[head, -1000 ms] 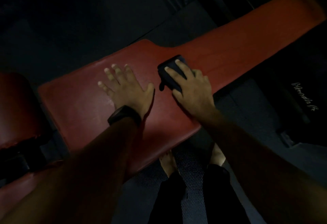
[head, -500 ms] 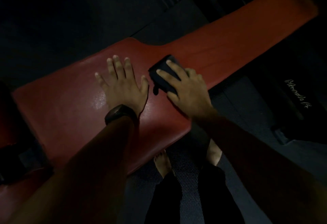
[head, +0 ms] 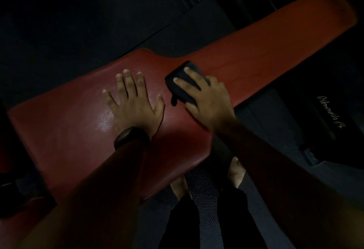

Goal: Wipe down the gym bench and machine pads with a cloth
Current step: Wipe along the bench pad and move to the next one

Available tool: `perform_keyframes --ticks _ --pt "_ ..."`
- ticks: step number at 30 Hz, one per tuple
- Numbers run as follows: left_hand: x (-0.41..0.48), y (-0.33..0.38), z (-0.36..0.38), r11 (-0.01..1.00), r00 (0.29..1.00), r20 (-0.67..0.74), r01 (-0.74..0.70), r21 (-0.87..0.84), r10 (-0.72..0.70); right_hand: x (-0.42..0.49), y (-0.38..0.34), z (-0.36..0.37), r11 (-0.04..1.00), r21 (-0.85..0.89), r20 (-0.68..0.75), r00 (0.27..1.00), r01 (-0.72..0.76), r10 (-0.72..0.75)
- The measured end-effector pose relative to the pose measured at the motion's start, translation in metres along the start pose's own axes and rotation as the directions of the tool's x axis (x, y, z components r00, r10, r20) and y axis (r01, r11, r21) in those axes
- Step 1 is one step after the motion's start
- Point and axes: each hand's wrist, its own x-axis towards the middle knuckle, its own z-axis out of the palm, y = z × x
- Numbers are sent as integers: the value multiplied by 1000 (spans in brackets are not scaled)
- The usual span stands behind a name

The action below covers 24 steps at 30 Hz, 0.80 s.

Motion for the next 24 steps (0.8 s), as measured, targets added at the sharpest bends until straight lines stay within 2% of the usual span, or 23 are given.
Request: perform_keyframes --ticks 1,2,3,4,6,7,8,9,11,12,14,15,16,18,20,21,22,24 --pt "-1 0 0 1000 1000 -6 1 -2 -1 6 10 -2 997 -30 30 997 -66 67" --pt "-1 1 0 1000 1000 -9 1 1 -1 10 17 -2 978 -38 35 978 -205 206" --pt "-1 1 0 1000 1000 -6 3 7 -3 11 21 0 923 -11 17 923 -384 384" --pt "-1 2 0 1000 1000 -2 5 12 -5 10 19 3 839 35 -22 839 -543 544" --pt "-1 2 0 1000 1000 3 6 24 -6 3 -1 7 697 74 -95 690 -714 717" --pt "0 2 0 1000 1000 8 9 29 -9 -1 -14 8 677 82 -113 668 -731 736" --pt "1 2 -1 999 1000 15 11 35 -11 -6 -27 8 700 98 -116 690 -708 714" --pt "1 2 -1 999 1000 21 10 39 -11 -11 -37 9 760 107 -110 752 -641 650" --pt "1 2 -1 999 999 35 10 47 -12 -15 -47 8 926 97 -99 922 -365 374" --pt "1 2 -1 999 999 41 13 47 -15 -10 -44 7 973 91 -100 970 -211 220" --pt "1 2 -1 999 999 40 18 41 -19 14 -25 0 999 33 -44 999 -9 10" --pt "1 2 -1 999 999 37 17 40 -19 27 -13 -3 1000 -14 17 1000 20 -20" --pt "2 1 -1 999 999 35 15 40 -17 37 -1 -5 999 -50 69 997 -12 16" --pt "2 1 0 999 999 33 17 37 -18 49 14 -4 965 -50 63 964 -256 259" --pt "2 1 2 999 1000 24 18 32 -19 50 14 0 843 47 33 844 -536 535" --pt "2 1 3 999 1000 22 21 30 -22 47 6 2 792 64 27 795 -607 606" --pt "2 1 3 999 1000 20 22 28 -23 42 -6 3 775 58 15 777 -629 629" --pt "2 0 4 999 1000 21 20 29 -21 33 -28 4 841 87 -37 842 -534 538"
